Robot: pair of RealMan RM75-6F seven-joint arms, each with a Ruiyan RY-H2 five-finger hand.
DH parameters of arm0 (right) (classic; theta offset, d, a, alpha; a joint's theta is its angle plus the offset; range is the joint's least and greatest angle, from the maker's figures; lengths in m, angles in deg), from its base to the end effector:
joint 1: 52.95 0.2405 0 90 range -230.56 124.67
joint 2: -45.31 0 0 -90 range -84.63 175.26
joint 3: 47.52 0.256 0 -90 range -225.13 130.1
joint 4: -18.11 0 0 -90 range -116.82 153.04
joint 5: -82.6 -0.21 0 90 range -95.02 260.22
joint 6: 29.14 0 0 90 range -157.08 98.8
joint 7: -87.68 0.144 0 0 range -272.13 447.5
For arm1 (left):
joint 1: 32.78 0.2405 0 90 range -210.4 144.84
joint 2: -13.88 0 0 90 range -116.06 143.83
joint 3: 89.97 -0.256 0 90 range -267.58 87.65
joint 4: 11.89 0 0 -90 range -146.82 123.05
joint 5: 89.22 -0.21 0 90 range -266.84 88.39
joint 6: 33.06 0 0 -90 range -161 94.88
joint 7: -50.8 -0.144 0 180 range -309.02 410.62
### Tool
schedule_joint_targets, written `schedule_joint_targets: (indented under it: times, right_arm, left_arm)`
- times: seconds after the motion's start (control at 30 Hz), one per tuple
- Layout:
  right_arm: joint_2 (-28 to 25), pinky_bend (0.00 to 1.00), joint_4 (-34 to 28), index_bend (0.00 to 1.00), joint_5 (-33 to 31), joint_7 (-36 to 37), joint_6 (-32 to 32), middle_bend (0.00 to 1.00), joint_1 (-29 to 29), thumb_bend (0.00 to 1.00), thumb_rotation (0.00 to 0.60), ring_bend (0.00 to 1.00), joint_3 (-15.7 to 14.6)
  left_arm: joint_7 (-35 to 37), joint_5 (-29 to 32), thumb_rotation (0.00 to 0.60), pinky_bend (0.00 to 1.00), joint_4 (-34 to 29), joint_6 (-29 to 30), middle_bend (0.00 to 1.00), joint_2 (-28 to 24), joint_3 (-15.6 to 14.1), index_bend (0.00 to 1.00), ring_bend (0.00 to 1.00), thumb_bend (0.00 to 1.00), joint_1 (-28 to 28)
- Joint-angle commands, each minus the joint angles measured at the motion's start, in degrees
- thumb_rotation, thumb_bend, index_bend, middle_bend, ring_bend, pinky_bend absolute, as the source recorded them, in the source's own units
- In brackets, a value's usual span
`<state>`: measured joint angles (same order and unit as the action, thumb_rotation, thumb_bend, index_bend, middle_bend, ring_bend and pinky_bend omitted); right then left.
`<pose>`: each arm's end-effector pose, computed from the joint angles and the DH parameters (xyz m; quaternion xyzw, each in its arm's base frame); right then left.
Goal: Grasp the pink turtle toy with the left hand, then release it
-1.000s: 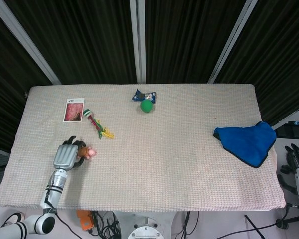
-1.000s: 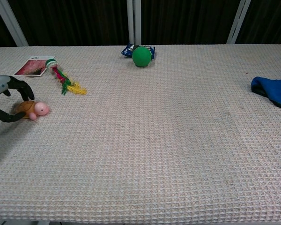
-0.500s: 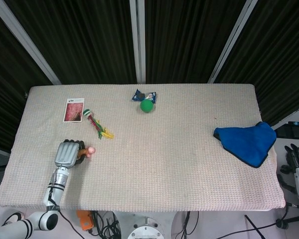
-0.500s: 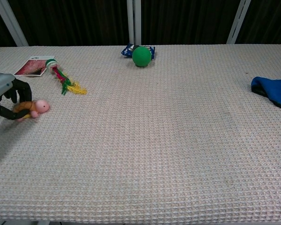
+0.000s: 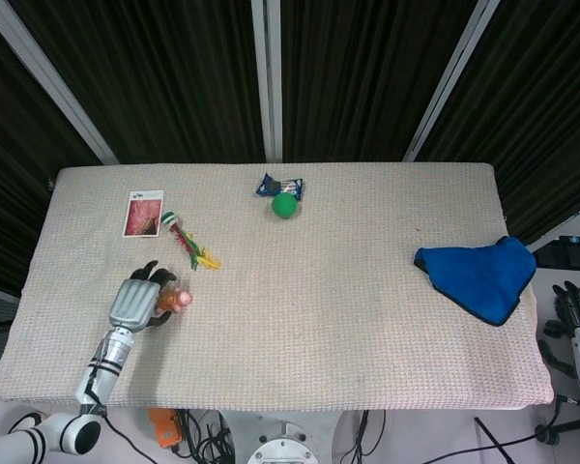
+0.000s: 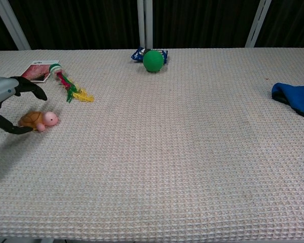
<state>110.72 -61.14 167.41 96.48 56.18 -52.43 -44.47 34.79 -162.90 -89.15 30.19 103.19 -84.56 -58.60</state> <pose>-0.3669 -0.1575 0.1808 0.5726 -0.3941 0.3528 0.6264 -0.2552 0.2872 -0.0025 -0.7053 -0.3886 -0.3257 0.4954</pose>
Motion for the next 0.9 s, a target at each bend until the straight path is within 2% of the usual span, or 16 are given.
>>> schedule_joint_targets:
  times: [0.03,0.27,0.4,0.67,0.9]
  right_arm:
    - [0.1,0.00,0.1,0.00,0.0,0.0,0.1,0.00,0.0,0.24,0.600,0.00,0.1]
    - [0.1,0.00,0.0,0.00,0.1,-0.2,-0.1,0.00,0.0,0.24,0.600,0.00,0.0]
    - [0.1,0.00,0.0,0.00,-0.1,-0.4,-0.1,0.00,0.0,0.24,0.600,0.00,0.0]
    - [0.0,0.00,0.1,0.00,-0.8,-0.4,-0.5,0.01,0.2,0.24,0.600,0.00,0.5]
    - [0.3,0.00,0.1,0.00,-0.8,-0.6,-1.2,0.01,0.6,0.24,0.600,0.00,0.4]
  left_arm:
    - [-0.7,0.8,0.600,0.21,-1.5,-0.6,0.19,-1.1,-0.1,0.23,0.05,0.17,0.0]
    - [-1.2,2.9,0.600,0.23,-1.3,-1.0,0.26,-0.5,0.5,0.26,0.06,0.17,-0.2]
    - [-0.5,4.2,0.600,0.26,0.3,-2.0,0.33,0.5,0.9,0.32,0.09,0.18,-0.5]
    - [2.7,2.9,0.600,0.37,4.2,-0.5,0.52,2.9,1.4,0.51,0.25,0.26,-0.5]
    - [3.8,1.5,0.600,0.43,6.5,0.7,0.67,4.0,1.4,0.67,0.38,0.31,-0.6]
